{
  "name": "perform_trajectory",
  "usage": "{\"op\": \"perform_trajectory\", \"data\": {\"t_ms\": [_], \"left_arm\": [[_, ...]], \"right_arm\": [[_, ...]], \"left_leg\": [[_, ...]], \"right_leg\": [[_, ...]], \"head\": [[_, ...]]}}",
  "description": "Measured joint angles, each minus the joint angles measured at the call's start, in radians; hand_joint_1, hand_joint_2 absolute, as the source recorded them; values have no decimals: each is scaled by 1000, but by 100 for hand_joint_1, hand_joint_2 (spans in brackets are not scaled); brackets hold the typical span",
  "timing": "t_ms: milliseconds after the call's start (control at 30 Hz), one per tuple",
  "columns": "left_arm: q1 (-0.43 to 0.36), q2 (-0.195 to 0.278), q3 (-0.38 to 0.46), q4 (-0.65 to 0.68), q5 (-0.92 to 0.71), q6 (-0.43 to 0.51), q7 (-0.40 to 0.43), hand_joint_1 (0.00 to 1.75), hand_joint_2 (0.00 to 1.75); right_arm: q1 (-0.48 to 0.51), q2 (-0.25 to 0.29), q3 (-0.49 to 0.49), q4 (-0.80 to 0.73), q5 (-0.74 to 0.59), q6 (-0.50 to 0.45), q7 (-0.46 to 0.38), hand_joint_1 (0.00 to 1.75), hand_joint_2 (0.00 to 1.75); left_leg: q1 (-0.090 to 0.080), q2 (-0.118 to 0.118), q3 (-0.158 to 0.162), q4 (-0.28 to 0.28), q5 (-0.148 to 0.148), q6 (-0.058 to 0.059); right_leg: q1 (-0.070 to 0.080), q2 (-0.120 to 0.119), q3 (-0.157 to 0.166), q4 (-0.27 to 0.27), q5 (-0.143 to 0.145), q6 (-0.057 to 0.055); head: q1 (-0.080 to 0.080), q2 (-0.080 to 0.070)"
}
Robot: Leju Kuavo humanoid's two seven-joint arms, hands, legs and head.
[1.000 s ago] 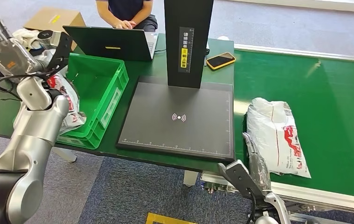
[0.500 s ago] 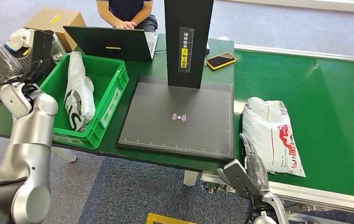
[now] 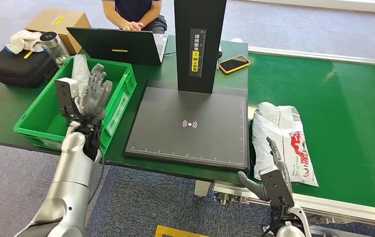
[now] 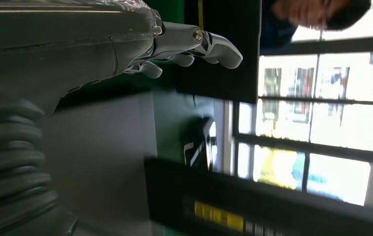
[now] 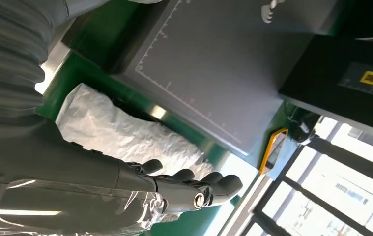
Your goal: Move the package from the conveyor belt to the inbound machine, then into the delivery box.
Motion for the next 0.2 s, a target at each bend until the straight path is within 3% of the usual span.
{"op": "perform_trajectory", "data": {"t_ms": [67,200], "left_arm": [[37,-15,-32,-11,39,-60,0,0,175],[95,-34,-81,-26,59,-76,0,0,175]], "right_arm": [[-12,9,-7,4,-33,27,-13,0,175],[-34,23,-14,17,-94,76,-30,0,175]], "left_leg": [[0,0,0,0,0,0],[0,0,0,0,0,0]], "right_leg": [[0,0,0,0,0,0],[1,0,0,0,0,0]], "head": [[0,0],[0,0]]}}
